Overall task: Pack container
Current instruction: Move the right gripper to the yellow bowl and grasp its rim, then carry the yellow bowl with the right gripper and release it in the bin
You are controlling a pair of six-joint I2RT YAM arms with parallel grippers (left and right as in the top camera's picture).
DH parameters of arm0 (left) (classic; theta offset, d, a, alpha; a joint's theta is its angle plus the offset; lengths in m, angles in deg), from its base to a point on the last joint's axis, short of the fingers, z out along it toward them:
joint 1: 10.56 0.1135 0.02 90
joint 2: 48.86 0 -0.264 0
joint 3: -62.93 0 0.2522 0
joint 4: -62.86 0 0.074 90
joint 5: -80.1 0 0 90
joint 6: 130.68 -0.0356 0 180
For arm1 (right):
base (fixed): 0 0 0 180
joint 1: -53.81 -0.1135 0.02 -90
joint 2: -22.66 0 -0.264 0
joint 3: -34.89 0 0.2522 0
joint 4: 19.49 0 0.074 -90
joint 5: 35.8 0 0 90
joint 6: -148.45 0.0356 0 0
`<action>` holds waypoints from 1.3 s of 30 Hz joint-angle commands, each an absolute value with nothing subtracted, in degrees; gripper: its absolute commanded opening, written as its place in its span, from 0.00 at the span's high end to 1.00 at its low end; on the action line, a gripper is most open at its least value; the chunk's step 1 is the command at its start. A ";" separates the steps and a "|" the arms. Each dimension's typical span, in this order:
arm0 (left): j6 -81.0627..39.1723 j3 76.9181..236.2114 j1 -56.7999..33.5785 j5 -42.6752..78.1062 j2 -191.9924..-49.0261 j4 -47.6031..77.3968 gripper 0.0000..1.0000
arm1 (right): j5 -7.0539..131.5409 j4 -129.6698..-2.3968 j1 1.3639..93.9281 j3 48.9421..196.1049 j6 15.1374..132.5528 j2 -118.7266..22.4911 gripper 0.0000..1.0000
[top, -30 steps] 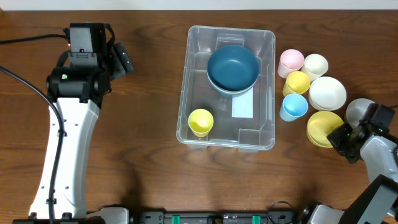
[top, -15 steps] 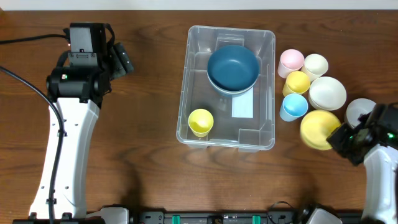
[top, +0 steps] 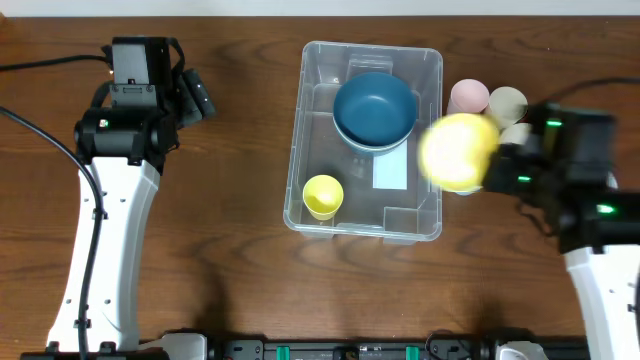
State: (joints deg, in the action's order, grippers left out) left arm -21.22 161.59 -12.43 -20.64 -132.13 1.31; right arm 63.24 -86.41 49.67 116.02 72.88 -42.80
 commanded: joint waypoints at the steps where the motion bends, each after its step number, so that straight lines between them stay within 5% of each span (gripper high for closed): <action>1: -21.35 162.20 -12.19 -21.10 -132.34 1.16 0.02 | 60.13 -84.69 40.62 117.00 71.46 -45.48 0.99; 9: -21.35 162.20 -12.19 -21.10 -132.34 1.16 0.02 | 48.35 -81.41 26.22 117.00 71.66 -57.02 0.99; 31: -21.35 162.20 -12.19 -21.10 -132.34 1.16 0.02 | 46.28 -89.87 25.34 116.48 71.88 -69.02 0.98; 33: -21.35 162.20 -12.19 -21.10 -132.34 1.16 0.02 | 46.28 -89.85 25.34 116.37 71.88 -69.07 0.91; 35: -21.35 162.20 -12.19 -21.10 -132.34 1.16 0.02 | 46.28 -89.87 25.34 116.37 71.88 -69.09 0.67; 39: -21.35 162.20 -12.19 -21.10 -132.34 1.16 0.02 | 46.26 -89.30 25.36 116.44 71.86 -69.02 0.62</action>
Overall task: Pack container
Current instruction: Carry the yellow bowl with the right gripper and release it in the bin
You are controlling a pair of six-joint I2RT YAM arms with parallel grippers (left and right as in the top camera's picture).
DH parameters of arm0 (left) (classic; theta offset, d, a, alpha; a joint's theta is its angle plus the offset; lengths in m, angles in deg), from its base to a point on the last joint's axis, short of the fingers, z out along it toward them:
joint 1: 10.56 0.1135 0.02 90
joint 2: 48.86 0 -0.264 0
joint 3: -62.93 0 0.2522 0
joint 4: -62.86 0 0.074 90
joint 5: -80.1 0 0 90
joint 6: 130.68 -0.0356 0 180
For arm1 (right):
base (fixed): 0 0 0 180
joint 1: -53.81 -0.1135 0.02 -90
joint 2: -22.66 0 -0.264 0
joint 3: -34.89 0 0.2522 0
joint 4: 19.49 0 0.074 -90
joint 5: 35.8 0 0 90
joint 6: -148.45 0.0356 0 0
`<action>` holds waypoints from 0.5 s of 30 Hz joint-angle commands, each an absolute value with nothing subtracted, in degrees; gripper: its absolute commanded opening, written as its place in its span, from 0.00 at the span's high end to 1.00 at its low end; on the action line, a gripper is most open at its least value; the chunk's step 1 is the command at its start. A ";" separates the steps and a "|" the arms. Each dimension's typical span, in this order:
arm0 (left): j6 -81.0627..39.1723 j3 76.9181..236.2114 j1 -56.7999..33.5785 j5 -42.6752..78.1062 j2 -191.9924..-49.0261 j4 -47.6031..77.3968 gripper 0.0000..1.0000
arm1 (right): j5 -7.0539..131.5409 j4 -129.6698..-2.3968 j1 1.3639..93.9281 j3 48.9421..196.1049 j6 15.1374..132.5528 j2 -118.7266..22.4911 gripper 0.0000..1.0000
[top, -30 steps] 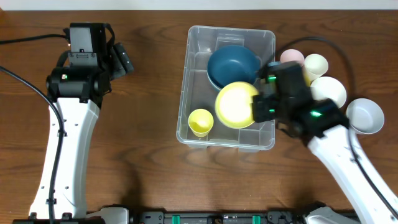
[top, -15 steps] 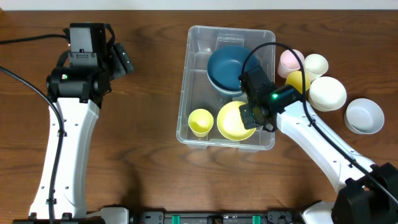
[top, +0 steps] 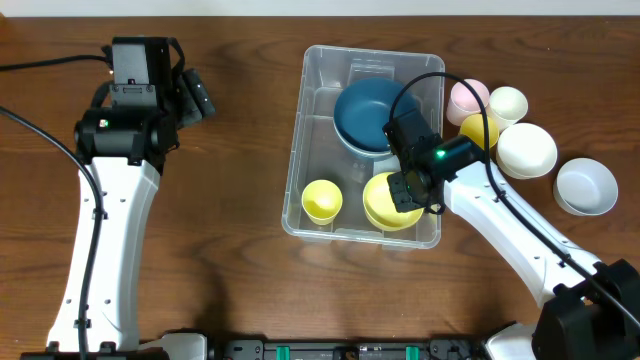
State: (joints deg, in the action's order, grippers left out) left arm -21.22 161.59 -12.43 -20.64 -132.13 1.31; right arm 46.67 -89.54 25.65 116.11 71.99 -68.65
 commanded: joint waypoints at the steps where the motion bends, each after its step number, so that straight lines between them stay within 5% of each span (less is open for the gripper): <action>1: -21.35 162.20 -12.19 -21.10 -132.34 1.16 0.02 | 46.26 -89.06 25.36 116.59 71.86 -68.78 0.62; 10: -21.35 162.20 -12.19 -21.10 -132.34 1.16 0.02 | 46.39 -92.36 29.21 122.27 73.54 -59.23 0.58; 15: -21.35 162.20 -12.19 -21.10 -132.34 1.16 0.02 | 43.94 -95.84 39.37 122.80 79.79 -50.95 0.49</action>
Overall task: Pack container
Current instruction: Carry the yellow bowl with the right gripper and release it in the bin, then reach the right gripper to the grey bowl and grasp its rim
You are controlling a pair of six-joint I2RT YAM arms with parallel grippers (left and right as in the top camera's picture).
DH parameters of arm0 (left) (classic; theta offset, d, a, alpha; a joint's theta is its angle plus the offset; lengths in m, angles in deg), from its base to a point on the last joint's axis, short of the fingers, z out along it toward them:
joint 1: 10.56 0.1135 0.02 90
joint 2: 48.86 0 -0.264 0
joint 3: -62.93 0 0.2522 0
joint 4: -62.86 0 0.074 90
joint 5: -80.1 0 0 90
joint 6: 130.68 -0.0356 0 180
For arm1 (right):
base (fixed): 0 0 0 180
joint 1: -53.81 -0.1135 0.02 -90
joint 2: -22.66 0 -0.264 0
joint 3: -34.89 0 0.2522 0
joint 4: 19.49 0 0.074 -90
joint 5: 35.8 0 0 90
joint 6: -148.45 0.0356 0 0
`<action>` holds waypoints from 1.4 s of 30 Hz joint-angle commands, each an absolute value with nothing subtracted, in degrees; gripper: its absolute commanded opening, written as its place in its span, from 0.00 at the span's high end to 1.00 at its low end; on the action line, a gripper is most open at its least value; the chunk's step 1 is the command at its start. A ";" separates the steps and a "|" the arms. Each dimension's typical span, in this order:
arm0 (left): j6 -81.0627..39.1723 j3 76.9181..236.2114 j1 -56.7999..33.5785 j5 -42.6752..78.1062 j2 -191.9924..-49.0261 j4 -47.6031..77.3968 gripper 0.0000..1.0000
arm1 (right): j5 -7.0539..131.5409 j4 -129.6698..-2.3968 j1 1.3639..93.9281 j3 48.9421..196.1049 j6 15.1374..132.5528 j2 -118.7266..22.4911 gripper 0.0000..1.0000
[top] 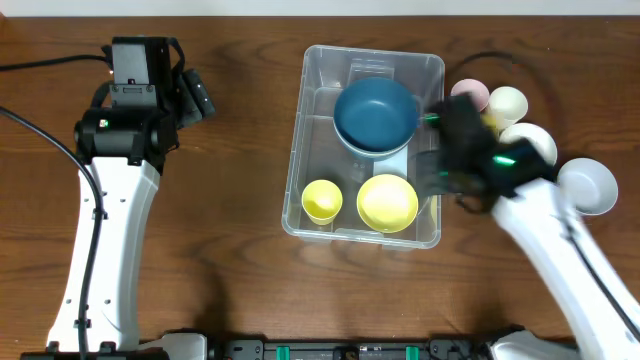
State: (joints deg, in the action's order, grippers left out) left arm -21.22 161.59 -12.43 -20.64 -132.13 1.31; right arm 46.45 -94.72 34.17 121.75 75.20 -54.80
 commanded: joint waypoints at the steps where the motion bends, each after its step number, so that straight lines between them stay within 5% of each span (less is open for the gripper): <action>1: -21.35 162.20 -12.19 -21.10 -132.34 1.16 0.02 | 43.76 -96.47 42.67 122.77 80.80 -49.66 0.47; 12: -21.35 162.20 -12.19 -21.10 -132.34 1.16 0.02 | 49.69 -95.20 81.56 120.55 81.95 -49.31 0.33; 20: -21.35 162.20 -12.19 -21.10 -132.34 1.16 0.02 | 61.21 -87.31 97.82 115.52 81.98 -57.31 0.32; 42: -21.35 162.20 -12.19 -21.10 -132.34 1.16 0.02 | 66.89 -75.79 101.18 113.66 80.88 -76.43 0.39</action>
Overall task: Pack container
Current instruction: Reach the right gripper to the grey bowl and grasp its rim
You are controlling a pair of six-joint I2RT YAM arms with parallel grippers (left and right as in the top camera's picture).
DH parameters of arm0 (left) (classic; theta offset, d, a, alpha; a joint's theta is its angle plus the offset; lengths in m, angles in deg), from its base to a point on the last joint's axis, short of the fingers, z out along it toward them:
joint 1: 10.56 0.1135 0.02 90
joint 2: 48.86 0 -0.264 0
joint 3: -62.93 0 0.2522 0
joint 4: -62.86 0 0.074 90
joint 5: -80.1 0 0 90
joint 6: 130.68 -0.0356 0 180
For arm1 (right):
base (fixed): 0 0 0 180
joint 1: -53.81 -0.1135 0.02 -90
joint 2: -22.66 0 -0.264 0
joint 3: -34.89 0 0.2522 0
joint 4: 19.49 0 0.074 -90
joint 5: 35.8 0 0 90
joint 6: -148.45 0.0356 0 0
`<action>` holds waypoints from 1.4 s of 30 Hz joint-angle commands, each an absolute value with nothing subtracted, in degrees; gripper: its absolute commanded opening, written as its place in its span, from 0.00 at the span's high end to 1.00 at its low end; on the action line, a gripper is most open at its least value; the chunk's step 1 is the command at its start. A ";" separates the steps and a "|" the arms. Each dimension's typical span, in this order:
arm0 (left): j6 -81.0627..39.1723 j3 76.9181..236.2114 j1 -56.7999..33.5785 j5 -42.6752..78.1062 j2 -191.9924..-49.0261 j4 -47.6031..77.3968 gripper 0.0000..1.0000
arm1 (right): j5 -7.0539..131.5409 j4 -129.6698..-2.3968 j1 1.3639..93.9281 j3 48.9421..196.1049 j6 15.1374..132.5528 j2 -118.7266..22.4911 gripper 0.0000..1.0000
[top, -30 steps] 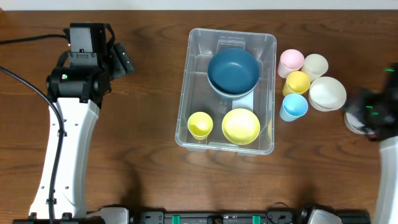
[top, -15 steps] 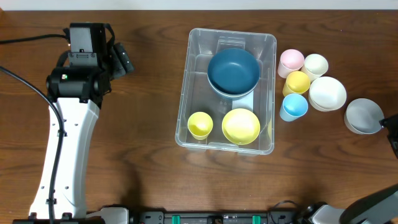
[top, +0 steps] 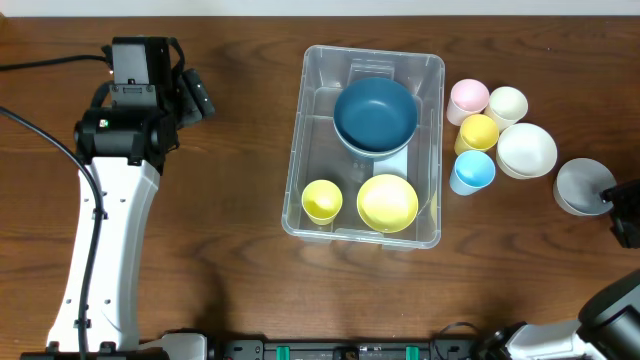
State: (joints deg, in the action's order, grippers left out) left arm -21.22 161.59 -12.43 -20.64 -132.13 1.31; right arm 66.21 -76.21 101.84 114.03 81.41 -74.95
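The clear plastic container point(top: 300, 150) stands mid-table. It holds a dark blue bowl point(top: 375, 112) at the back, a small yellow cup point(top: 322, 200) at the front left and a yellow bowl point(top: 388, 202) at the front right. My right gripper point(top: 626, 212) shows only as a dark shape at the right edge, beside a grey-white bowl point(top: 582, 185); its fingers are not readable. My left gripper point(top: 196, 97) rests far left of the container, with nothing seen in it.
To the right of the container stand a pink cup point(top: 468, 97), a cream cup point(top: 507, 103), a yellow cup point(top: 478, 132), a light blue cup point(top: 472, 172) and a white bowl point(top: 527, 150). The left arm lies along the table's left side.
My right arm, then blurred over the container's right rim and the cups, now sits at the table's right edge. The light blue cup and yellow cup are uncovered. The container's contents are unchanged.
First my right gripper held the yellow bowl in the air just right of the container. Then the bowl was down in the container's front right with the gripper on it. After that the bowl lay free and the arm was off it, and now far right.
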 commanded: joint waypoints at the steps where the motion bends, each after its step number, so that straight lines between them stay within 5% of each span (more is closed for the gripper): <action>1: -21.35 162.20 -12.19 -21.10 -132.34 1.16 0.02 | 66.91 -75.55 101.14 113.66 80.88 -76.91 0.41; 11: -21.35 162.20 -12.19 -21.10 -132.34 1.16 0.02 | 66.67 -73.06 100.99 113.66 80.21 -82.53 0.53; 20: -21.35 162.20 -12.19 -21.10 -132.34 1.16 0.02 | 66.69 -72.65 100.77 113.68 79.40 -82.77 0.98; 31: -21.35 162.20 -12.19 -21.10 -132.34 1.16 0.02 | 67.96 -76.89 100.66 113.86 76.99 -78.47 0.99; 42: -21.35 162.20 -12.19 -21.10 -132.34 1.16 0.02 | 72.46 -80.80 89.93 113.90 74.02 -48.83 0.99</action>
